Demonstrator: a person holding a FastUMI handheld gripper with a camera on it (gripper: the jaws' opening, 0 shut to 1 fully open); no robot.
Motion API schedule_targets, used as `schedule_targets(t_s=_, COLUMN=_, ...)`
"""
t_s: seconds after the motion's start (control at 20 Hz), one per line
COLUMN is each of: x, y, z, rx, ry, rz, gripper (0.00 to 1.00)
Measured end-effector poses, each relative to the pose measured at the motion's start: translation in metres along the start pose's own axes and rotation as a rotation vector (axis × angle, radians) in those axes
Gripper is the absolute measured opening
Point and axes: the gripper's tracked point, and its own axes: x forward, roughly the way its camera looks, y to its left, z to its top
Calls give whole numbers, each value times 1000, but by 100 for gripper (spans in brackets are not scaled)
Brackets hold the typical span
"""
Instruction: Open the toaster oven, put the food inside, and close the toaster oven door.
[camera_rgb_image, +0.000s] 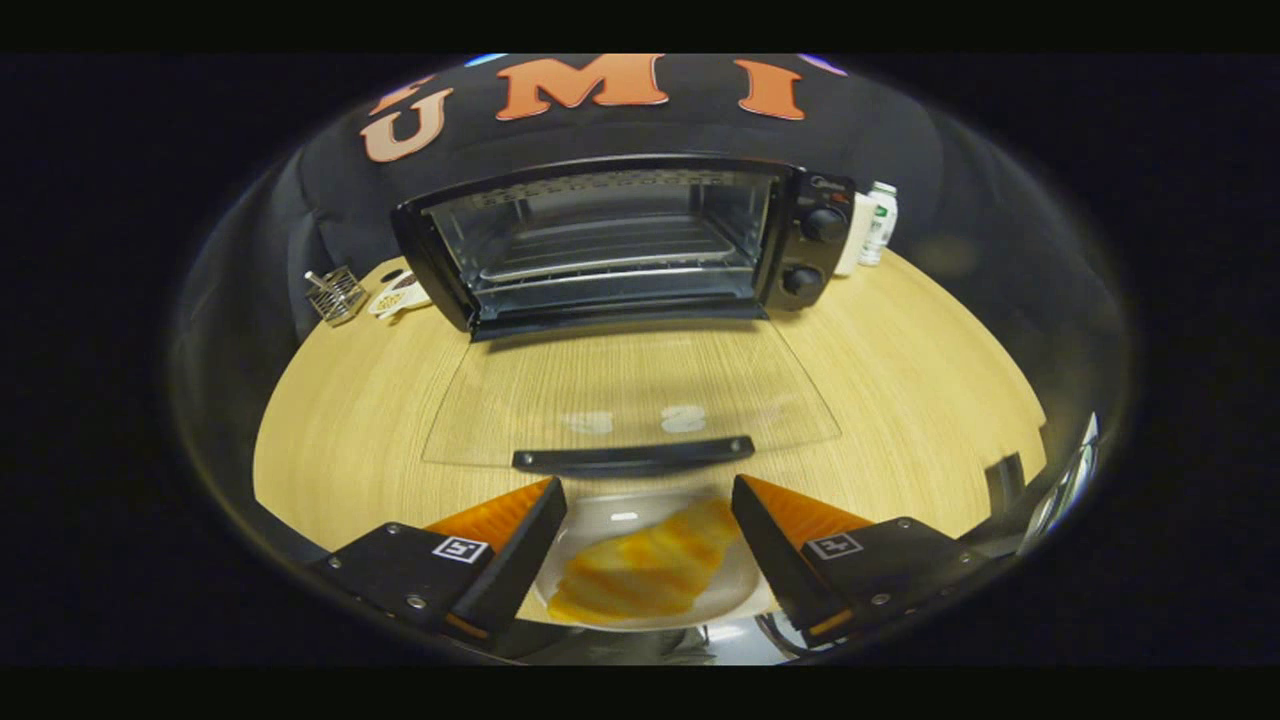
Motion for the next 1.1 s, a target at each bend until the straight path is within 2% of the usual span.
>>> schedule_targets(t_s=0.25, x=-16, y=-3, z=-32, rx=42, ry=-4, rz=-83, gripper=100)
schedule_targets(t_s=0.45, x=-15, y=11, z=-61, rx=108, ry=47, rz=-96, gripper=99)
schedule_targets(t_s=0.65, x=-8, y=12, z=-75, rx=130, ry=75, rz=-140, gripper=100)
schedule_targets(t_s=0.85, x=-1, y=12, z=-85, rx=193, ry=102, rz=-141, gripper=100)
schedule_targets(t_s=0.9, x=-3, y=6, z=-85, rx=198, ry=102, rz=-168, gripper=100)
schedule_targets(t_s=1.0, x=-13, y=7, z=-79, rx=240, ry=92, rz=-145, gripper=87)
schedule_targets(t_s=1.1, x=-23, y=7, z=-66, rx=273, ry=64, rz=-130, gripper=81)
